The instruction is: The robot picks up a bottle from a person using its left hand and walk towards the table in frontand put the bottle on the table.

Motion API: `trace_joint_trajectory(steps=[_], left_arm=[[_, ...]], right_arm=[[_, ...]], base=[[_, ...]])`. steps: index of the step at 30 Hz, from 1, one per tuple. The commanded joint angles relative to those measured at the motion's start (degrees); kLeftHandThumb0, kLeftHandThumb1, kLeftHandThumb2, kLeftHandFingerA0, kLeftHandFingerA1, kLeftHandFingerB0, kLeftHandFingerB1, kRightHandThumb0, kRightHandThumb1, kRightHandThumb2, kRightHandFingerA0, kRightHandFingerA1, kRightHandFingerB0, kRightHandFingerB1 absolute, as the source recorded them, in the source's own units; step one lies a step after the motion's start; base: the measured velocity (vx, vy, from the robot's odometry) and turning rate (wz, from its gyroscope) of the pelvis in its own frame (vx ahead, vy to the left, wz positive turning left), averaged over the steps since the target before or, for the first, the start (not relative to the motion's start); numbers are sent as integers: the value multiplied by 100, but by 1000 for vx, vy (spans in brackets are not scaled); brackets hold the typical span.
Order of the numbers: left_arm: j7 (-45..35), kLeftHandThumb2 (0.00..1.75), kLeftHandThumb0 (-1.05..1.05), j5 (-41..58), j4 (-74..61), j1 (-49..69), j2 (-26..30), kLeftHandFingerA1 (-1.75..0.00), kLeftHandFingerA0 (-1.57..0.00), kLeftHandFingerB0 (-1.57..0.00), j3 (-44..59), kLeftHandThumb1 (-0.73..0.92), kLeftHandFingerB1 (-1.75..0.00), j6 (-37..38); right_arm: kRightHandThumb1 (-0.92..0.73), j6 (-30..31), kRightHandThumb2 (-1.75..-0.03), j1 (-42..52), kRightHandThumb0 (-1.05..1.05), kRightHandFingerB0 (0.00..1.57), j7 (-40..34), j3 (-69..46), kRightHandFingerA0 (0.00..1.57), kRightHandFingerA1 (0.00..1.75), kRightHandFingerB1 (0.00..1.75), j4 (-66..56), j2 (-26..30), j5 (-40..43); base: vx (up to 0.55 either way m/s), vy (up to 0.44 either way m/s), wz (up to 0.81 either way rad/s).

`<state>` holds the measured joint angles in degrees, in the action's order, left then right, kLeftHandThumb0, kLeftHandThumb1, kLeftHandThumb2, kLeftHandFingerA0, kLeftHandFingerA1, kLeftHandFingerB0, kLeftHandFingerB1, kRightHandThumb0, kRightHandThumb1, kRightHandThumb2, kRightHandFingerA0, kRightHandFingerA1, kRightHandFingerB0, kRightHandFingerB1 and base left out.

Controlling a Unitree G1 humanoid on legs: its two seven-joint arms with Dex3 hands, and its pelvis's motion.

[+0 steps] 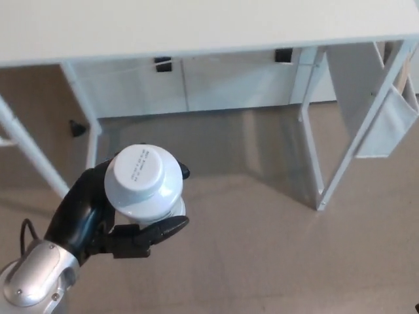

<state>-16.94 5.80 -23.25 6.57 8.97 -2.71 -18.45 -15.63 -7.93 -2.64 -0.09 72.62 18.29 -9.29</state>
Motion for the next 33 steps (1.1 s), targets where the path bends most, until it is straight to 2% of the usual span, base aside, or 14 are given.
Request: trace_joint_trajectory(steps=[1,5,11,12,14,20,26,33], left_arm=[[65,91,-18,41,-69,-15,67,-136,-99,-79,107,66,-111,2],[67,91,-15,107,-62,-29,36,-136,-99,-78,138,68,-111,-36],[48,88,-17,82,-27,-56,33,-135,-99,-76,124,69,-112,98],[55,89,-15,67,-48,-56,37,-136,-100,-76,116,70,-112,98],[42,90,-18,52,-66,-58,52,-135,-100,-79,108,68,-111,145],[9,87,-16,130,-157,-154,41,-134,-100,-77,160,71,-111,88],[-11,87,-17,259,-302,-272,41,-138,-97,-75,250,71,-111,-91],[-26,87,-17,405,-198,-485,81,-134,-101,-77,366,71,-110,-250]], right_arm=[[-64,14,-63,16,-47,55,-16,-19,67,51,44,16,12,-2],[-69,38,-61,3,-42,57,4,-16,67,48,43,35,22,-13],[-64,13,-62,2,-45,56,-47,35,68,50,43,39,29,-74],[-68,18,-60,0,-43,60,-66,45,69,48,42,58,27,-85],[-64,18,-62,-2,-45,57,-71,45,68,49,43,87,24,-84],[-68,1,-61,-23,-43,58,-42,6,67,48,42,101,27,-49],[-67,33,-60,-21,-42,57,-55,4,67,48,42,107,11,-56],[-68,21,-61,-6,-43,58,-68,38,67,47,42,105,21,-91]], base=[[569,165,-107],[542,167,-28],[487,118,6],[180,-86,12],[199,-119,14],[150,-119,4],[13,5,-1],[123,64,5]])
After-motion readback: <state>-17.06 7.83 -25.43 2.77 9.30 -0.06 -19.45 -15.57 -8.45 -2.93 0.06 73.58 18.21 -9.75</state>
